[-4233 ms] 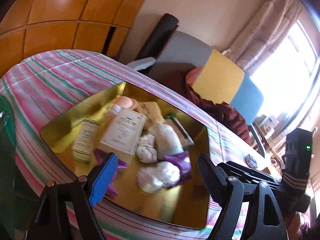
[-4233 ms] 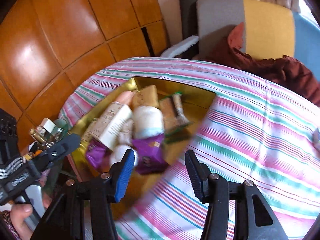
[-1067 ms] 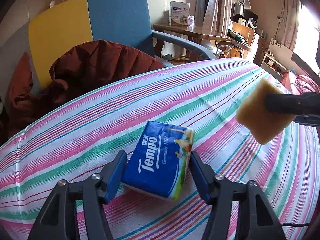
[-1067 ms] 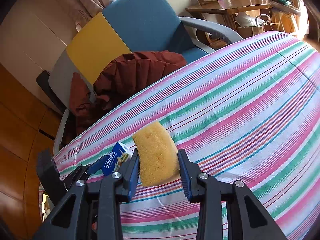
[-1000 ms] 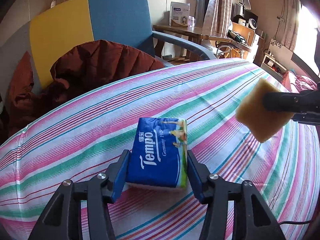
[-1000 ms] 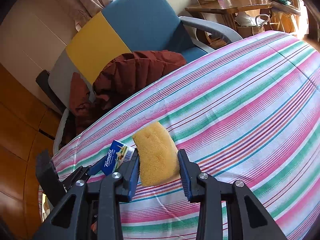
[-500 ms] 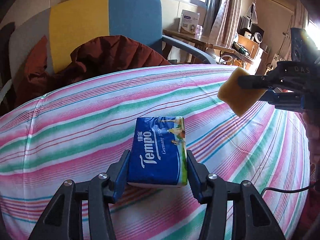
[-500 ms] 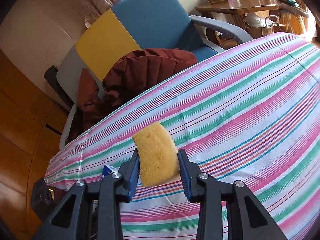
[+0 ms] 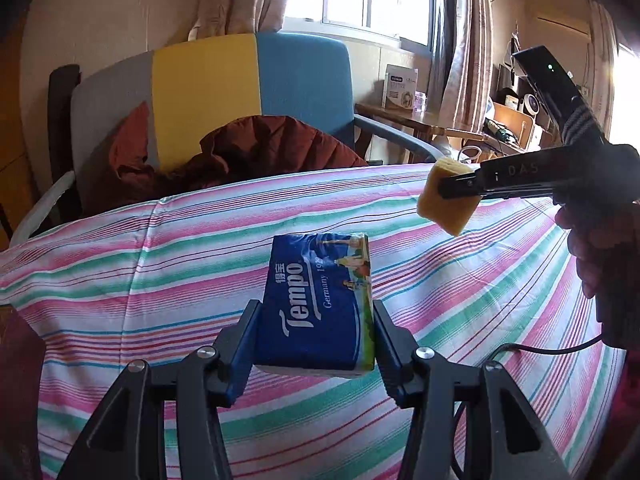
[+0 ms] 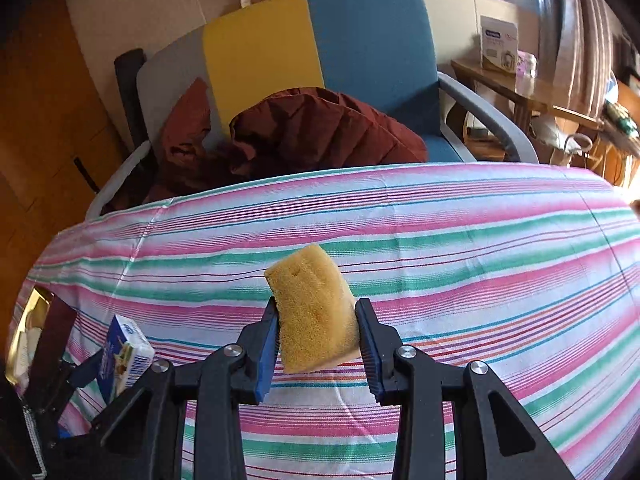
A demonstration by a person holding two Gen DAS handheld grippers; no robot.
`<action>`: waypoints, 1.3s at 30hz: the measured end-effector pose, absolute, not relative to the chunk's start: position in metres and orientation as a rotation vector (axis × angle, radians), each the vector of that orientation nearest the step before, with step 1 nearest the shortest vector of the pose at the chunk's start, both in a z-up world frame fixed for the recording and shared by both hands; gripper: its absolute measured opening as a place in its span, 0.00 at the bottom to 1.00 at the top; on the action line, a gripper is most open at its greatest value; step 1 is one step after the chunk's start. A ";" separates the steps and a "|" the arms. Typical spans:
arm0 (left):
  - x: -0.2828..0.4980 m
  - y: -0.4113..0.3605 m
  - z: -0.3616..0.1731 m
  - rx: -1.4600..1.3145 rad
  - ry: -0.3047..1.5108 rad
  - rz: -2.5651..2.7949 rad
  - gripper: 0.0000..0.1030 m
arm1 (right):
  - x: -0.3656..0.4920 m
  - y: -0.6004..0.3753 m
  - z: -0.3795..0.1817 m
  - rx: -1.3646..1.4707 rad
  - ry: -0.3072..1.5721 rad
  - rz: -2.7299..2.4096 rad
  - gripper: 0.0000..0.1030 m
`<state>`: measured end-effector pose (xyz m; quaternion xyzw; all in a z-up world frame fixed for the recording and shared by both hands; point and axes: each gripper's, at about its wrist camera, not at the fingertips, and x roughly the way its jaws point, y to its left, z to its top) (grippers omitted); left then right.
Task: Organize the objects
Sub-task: 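Carry the tissue pack and sponge over the gold tray with both grippers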
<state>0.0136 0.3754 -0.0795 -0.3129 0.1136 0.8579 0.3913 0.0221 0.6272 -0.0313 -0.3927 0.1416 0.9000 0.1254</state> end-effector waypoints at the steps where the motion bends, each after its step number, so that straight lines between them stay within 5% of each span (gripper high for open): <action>1: 0.013 0.370 -0.080 -0.809 0.272 2.183 0.52 | 0.021 0.623 -0.031 -1.142 0.374 2.630 0.36; 8: 0.017 0.331 -0.073 -0.868 0.191 2.196 0.52 | 0.018 0.600 -0.033 -1.166 0.195 2.666 0.36; 39: 0.036 0.090 -0.015 -0.876 -0.012 2.401 0.52 | 0.022 0.536 -0.040 -1.209 -0.059 2.787 0.36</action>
